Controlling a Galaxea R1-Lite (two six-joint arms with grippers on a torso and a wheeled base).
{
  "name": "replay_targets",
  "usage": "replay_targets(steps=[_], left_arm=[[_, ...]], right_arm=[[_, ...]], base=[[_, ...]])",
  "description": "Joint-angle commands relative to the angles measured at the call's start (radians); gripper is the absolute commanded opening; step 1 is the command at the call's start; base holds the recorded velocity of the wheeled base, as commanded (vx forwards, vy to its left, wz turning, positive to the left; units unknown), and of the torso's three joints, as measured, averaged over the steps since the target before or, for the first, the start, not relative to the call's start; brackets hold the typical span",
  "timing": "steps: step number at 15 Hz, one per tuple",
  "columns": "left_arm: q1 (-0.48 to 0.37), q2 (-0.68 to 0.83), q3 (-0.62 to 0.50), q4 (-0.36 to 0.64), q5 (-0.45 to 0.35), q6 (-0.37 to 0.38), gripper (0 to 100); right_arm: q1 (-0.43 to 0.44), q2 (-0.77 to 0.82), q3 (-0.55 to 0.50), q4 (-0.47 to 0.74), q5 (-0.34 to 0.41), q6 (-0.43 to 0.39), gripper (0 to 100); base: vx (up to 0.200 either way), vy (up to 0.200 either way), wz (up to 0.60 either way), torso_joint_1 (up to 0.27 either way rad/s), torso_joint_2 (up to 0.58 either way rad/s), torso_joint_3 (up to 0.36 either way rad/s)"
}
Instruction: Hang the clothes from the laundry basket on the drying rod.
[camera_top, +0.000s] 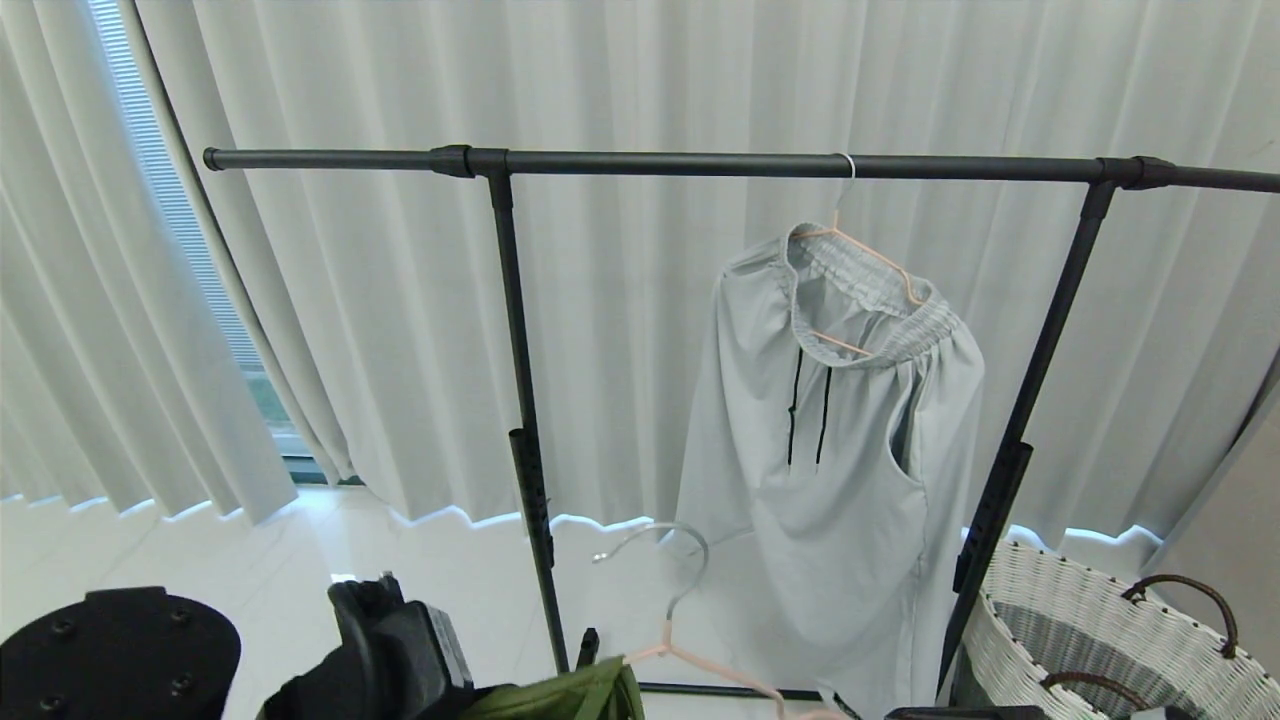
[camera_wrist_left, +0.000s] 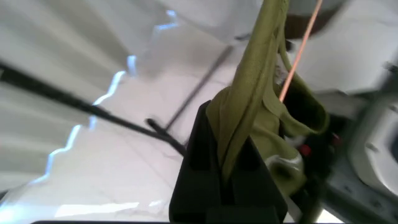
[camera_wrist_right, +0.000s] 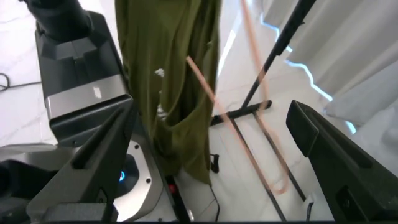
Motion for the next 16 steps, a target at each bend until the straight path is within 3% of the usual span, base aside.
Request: replay_targets(steps=[1, 5, 11, 13, 16], left_arm=[[0.051, 0.0, -0.04, -0.009, 0.053, -0.005, 0], [0.081, 0.003, -0.156, -0.009, 0.119, -0.044, 0], [0.083, -0.003, -0.274, -0.011, 0.127, -0.068, 0], [0.083, -0.002, -0.293, -0.011, 0.127, -0.068, 0], [0.083, -0.002, -0.301, -0.012, 0.125, -0.07, 0]], right_arm=[[-0.017, 0.047, -0.027, -0.001, 0.002, 0.014, 100], [-0.04, 0.191, -0.16, 0.009, -0.015, 0.154, 100], [-0.119, 0.478, -0.396, 0.021, -0.17, 0.332, 100], [-0.133, 0.536, -0.447, 0.021, -0.221, 0.347, 100], [-0.146, 0.57, -0.447, 0.022, -0.228, 0.349, 100]], base=[[0.0, 0.0, 0.0, 0.0, 0.0, 0.0], [0.0, 0.0, 0.0, 0.0, 0.0, 0.0], [0.0, 0.0, 0.0, 0.0, 0.0, 0.0], [0.0, 0.0, 0.0, 0.0, 0.0, 0.0], [0.0, 0.0, 0.0, 0.0, 0.0, 0.0]])
